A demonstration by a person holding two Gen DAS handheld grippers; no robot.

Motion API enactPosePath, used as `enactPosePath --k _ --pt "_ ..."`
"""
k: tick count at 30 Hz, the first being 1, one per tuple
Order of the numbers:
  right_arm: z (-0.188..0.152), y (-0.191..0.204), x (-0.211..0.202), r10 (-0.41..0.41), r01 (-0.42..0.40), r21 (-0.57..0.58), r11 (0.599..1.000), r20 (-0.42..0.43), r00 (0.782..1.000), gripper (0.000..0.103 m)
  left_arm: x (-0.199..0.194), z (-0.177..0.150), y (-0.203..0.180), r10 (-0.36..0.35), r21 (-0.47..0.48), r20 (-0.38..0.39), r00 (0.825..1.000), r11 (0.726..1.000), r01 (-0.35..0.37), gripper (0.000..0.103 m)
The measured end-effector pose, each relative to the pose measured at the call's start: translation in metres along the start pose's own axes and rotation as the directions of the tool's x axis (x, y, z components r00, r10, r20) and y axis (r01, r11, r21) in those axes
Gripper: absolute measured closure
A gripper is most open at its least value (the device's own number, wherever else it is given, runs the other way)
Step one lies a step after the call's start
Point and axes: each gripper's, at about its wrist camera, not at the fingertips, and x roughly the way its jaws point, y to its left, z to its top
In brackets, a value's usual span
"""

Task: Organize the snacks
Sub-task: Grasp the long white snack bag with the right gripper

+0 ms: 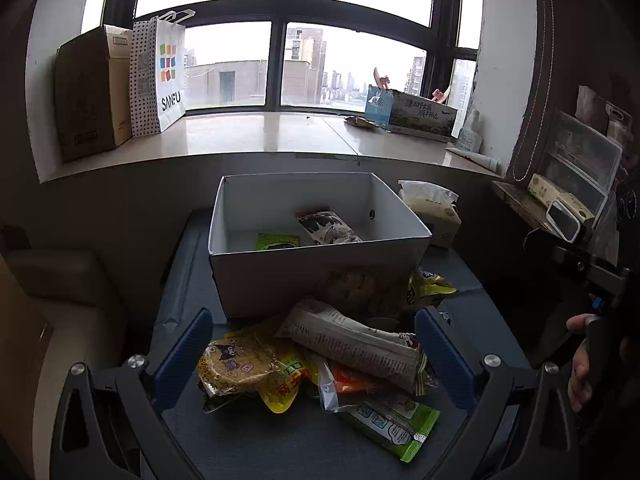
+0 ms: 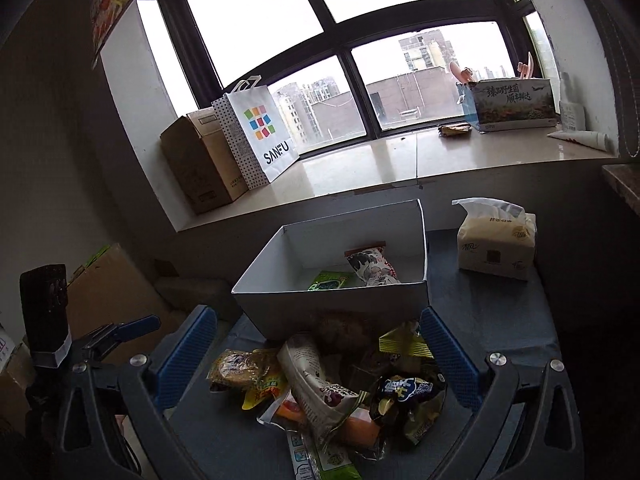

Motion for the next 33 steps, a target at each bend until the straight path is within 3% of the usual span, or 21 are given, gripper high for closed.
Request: enactPosePath --k 3,9,18,22,27,33 --pt "-0.023 0.011 -0.015 -0.016 0.015 -0.034 0.999 -0.011 1.0 0.0 -0.001 -0.011 0.001 0.001 -0.023 -0.033 0.999 1.0 -0.002 0.0" --pt "-0.049 0.022 -0.032 -0.032 0.031 -0.087 0.996 -0.008 0.999 0.0 -0.012 -0.011 -0.001 0.021 0.001 -0.014 1.0 1.0 -0.021 0.0" --pt "-0.067 0.049 0.025 -0.05 0.0 -0.253 0.967 -0.192 0.98 0.0 -0.021 -0.011 0.016 0.013 -0.008 -0.003 1.0 1.0 -0.013 0.0" --pt "-0.071 0.06 0.067 -0.074 -0.03 -0.328 0.944 -0.303 0.95 0.0 -0.023 -0.015 0.029 0.02 -0.023 -0.004 1.0 1.0 -0.02 0.0" --pt "-0.071 0.065 0.115 -0.112 -0.044 -0.384 0.922 -0.373 0.921 0.0 -0.025 -0.021 0.045 -0.015 -0.036 0.003 1.0 0.999 0.015 0.0" --pt "-0.07 0.044 0.168 -0.126 -0.036 -0.328 0.944 -0.459 0.879 0.0 -0.025 -0.032 0.058 -0.05 -0.047 -0.002 0.999 0.998 0.05 0.0"
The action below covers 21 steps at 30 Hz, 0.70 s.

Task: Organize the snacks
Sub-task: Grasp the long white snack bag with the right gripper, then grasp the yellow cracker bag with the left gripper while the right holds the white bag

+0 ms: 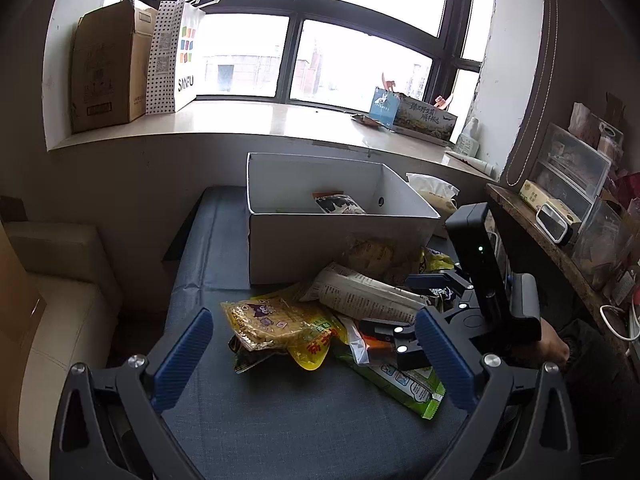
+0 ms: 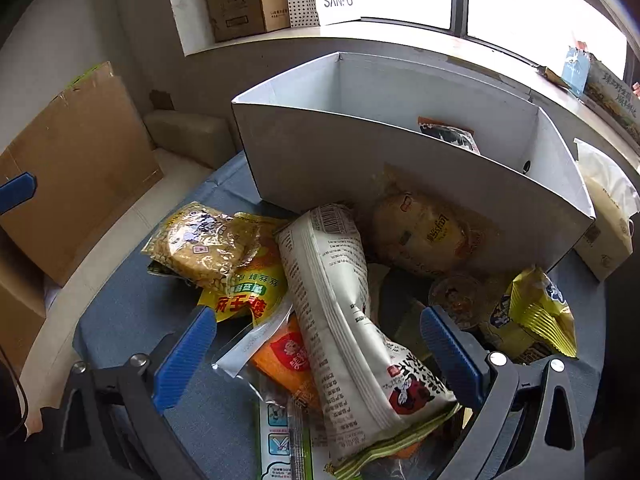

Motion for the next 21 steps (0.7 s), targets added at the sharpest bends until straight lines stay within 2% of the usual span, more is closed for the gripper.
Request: enactPosePath --k 2,3,4,5,6,7,8,15,21 --pt "0.001 -0.005 0.016 -0.009 0.009 0.012 1.0 -0.037 0.999 0.001 0.001 -0.001 0.004 0.011 -0.003 -0.006 1.0 1.0 -0.011 0.0" --pt "0.001 -0.007 0.022 -0.003 0.004 0.016 1.0 -0.055 0.998 0.007 0.002 -0.002 0.005 0.007 -0.005 -0.006 1.0 1.0 -0.007 0.0" --pt "-0.001 -0.008 0.029 0.015 -0.013 0.021 1.0 -0.079 0.997 0.031 0.002 -0.002 0.006 0.002 -0.007 -0.008 1.0 1.0 -0.002 0.0" --pt "-0.002 -0.009 0.034 0.016 -0.014 0.025 1.0 -0.095 0.995 0.046 0.003 -0.002 0.007 -0.001 -0.008 -0.009 1.0 1.0 0.001 0.0" --pt "-0.003 -0.011 0.033 0.034 -0.031 0.036 0.999 -0.082 0.996 0.047 0.003 -0.003 0.007 0.002 -0.008 -0.012 1.0 1.0 -0.002 0.0" --pt "-0.005 -0.013 0.031 0.036 -0.033 0.044 0.998 -0.069 0.997 0.054 0.004 -0.003 0.007 0.006 -0.009 -0.015 1.0 1.0 -0.006 0.0" --pt "-0.005 -0.014 0.028 0.036 -0.033 0.051 0.998 -0.061 0.997 0.057 0.005 -0.003 0.008 0.006 -0.01 -0.018 1.0 1.0 -0.006 0.0" --pt "-0.015 -0.013 -0.018 0.056 -0.058 0.05 0.997 0.045 0.997 0.059 0.025 -0.006 0.009 -0.006 -0.011 -0.067 0.998 1.0 0.005 0.0" --pt "-0.03 -0.02 -0.077 0.06 -0.079 0.111 0.991 0.167 0.984 0.059 0.077 -0.002 0.003 0.046 0.075 -0.154 0.987 0.997 -0.035 0.0"
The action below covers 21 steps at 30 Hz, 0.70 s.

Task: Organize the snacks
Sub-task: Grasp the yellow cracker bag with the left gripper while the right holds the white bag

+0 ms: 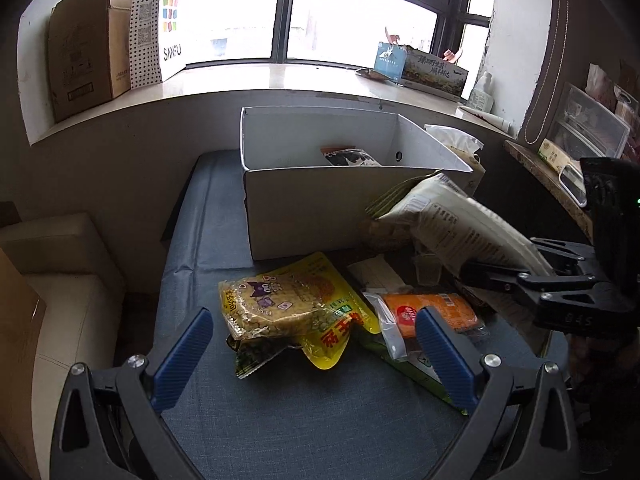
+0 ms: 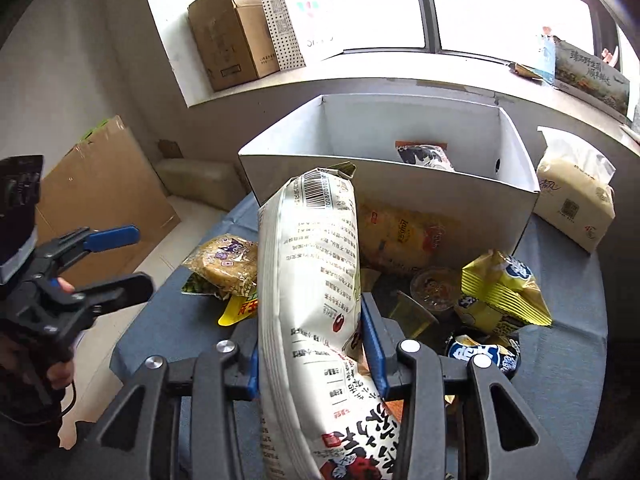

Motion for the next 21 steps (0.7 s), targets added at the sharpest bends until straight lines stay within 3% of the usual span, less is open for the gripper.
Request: enactPosePath --k 4,7,12,14,20,21 --pt "-0.007 0.005 -0.036 0.008 -0.01 0.028 1.0 0.076 0.997 0.059 0.05 0.008 0.001 0.086 0.052 -0.106 0.991 0.995 -0.081 0.0" --pt "-0.014 0.006 -0.051 -0.001 -0.004 0.041 0.999 0.102 0.995 0.059 0.075 0.011 0.004 0.084 0.056 -0.151 0.985 0.996 -0.076 0.0" --pt "-0.022 0.003 -0.056 0.001 -0.009 0.074 0.997 0.105 0.995 0.059 0.102 0.009 0.008 0.161 0.069 -0.214 0.964 0.986 -0.149 0.0" --pt "-0.026 0.002 -0.056 0.0 -0.008 0.078 0.997 0.099 0.995 0.059 0.106 0.009 0.014 0.135 0.038 -0.226 0.965 0.991 -0.129 0.0" --pt "-0.03 0.003 -0.048 0.014 -0.02 0.075 0.997 0.087 0.996 0.059 0.097 0.01 0.034 0.085 -0.064 -0.194 0.977 0.993 -0.099 0.03" --pt "-0.03 0.004 -0.047 0.016 -0.022 0.072 0.997 0.084 0.996 0.059 0.094 0.011 0.036 0.072 -0.077 -0.188 0.98 0.993 -0.088 0.041"
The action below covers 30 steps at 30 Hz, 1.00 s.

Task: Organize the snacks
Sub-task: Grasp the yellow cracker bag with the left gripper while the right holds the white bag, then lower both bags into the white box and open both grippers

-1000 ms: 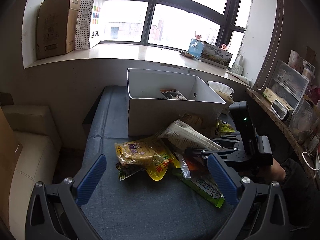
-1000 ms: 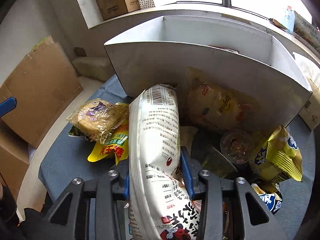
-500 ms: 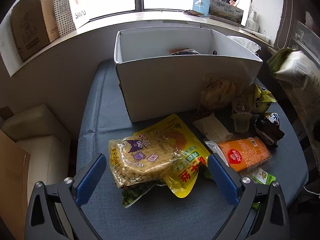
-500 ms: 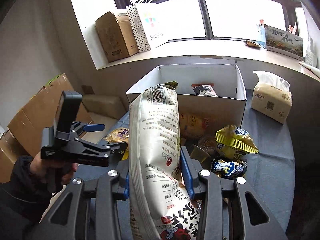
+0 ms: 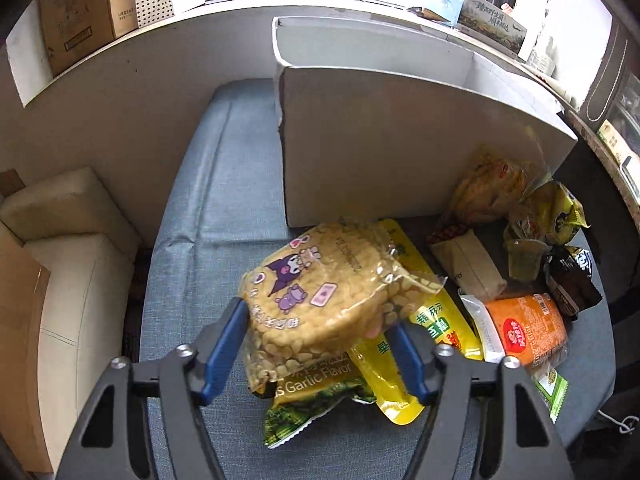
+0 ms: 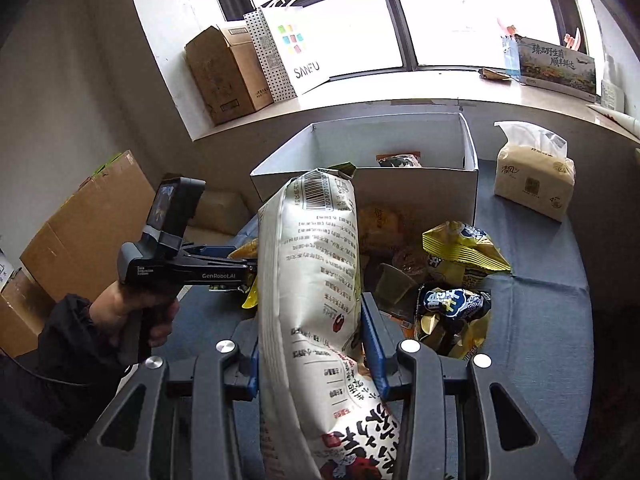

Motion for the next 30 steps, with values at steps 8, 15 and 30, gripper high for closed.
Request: enactPosePath --k 8,15,30 --pt "-0.002 0.008 0.007 0.006 -0.007 -0.027 1.0 -0.02 1.0 0.059 -0.033 -0.001 0.01 -0.091 -0.037 0.087 0.992 0.995 0.095 0.072" --pt "0.007 0.005 0.003 -0.001 0.001 -0.001 1.0 0.024 1.0 0.059 -0.093 0.009 -0.011 -0.171 0.052 0.229 0.958 0.985 0.163 0.075" --pt "0.132 -0.044 0.026 -0.077 0.064 0.081 0.995 0.163 0.984 0.059 -0.123 0.12 -0.049 -0.203 0.092 0.388 0.899 0.979 0.181 0.075"
